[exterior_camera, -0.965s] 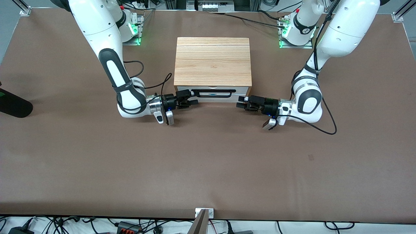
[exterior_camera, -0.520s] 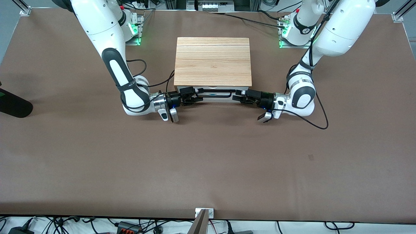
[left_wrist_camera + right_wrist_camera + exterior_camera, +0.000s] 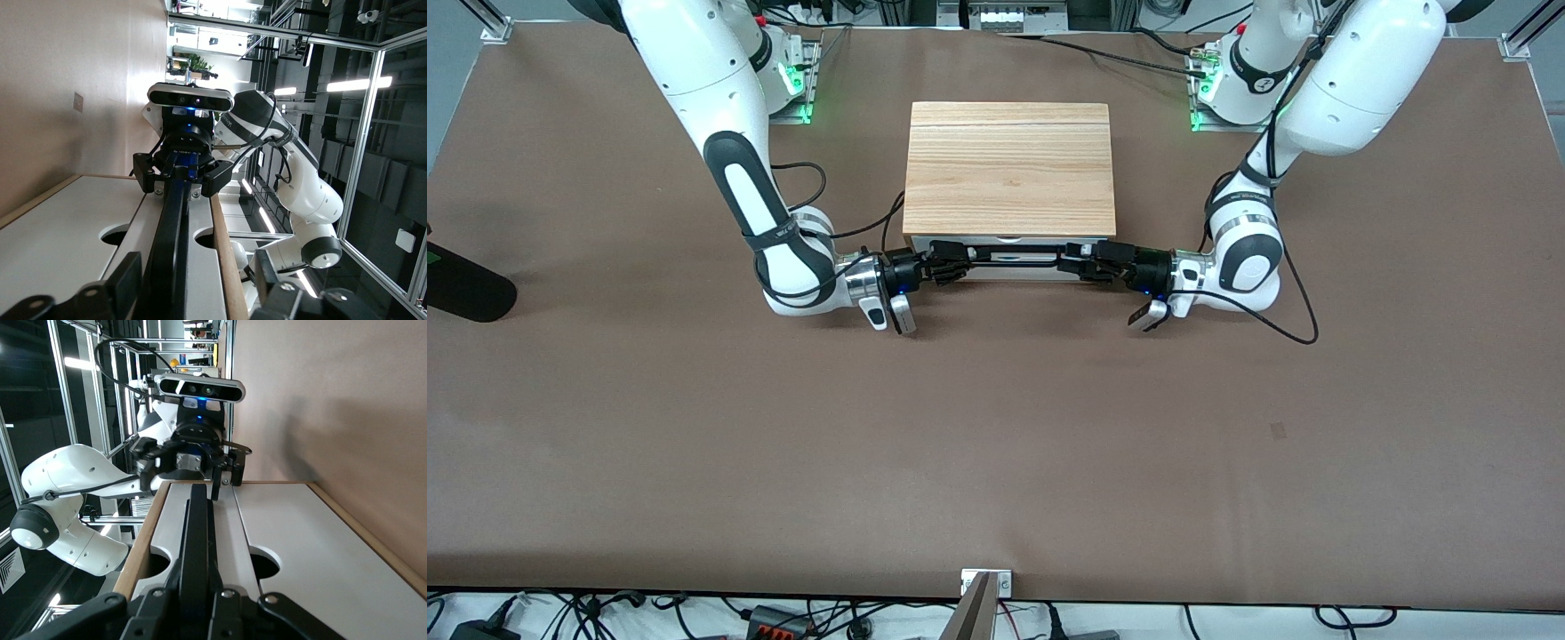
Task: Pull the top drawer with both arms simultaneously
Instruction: 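Close the right gripper and the left gripper on the black handle, then pull the handle outward with both grippers, sliding the drawer open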
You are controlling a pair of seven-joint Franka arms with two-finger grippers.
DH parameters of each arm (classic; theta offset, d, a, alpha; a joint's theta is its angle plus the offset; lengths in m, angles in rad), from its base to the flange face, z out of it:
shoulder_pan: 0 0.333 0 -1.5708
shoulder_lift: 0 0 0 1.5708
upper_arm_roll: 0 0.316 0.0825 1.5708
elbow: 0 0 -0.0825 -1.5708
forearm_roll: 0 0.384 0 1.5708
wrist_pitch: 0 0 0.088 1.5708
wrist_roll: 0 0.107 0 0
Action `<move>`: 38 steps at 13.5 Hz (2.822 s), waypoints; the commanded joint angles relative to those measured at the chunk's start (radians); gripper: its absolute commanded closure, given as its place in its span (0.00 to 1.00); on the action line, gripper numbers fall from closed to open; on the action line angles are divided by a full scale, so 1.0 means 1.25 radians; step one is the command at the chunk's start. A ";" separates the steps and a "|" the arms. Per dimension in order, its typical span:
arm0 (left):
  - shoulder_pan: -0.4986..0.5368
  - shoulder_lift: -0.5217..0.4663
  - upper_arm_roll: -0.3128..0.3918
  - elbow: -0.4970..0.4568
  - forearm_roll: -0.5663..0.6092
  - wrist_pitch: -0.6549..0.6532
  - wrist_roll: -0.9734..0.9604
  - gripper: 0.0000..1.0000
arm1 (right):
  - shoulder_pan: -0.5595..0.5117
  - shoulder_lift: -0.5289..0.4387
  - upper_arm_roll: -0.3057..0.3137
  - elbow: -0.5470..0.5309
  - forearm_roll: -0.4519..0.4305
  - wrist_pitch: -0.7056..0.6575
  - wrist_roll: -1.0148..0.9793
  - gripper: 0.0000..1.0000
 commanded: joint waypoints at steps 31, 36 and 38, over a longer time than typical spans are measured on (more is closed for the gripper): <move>-0.019 0.063 -0.019 0.051 -0.131 0.064 0.112 0.99 | -0.044 0.149 -0.004 0.253 0.006 -0.002 0.036 1.00; -0.015 0.073 -0.002 0.104 -0.118 0.089 0.130 0.99 | -0.076 0.204 -0.004 0.350 0.003 0.004 0.036 1.00; -0.013 0.082 0.001 0.128 -0.113 0.116 0.131 0.99 | -0.076 0.227 -0.004 0.386 0.006 0.006 0.046 1.00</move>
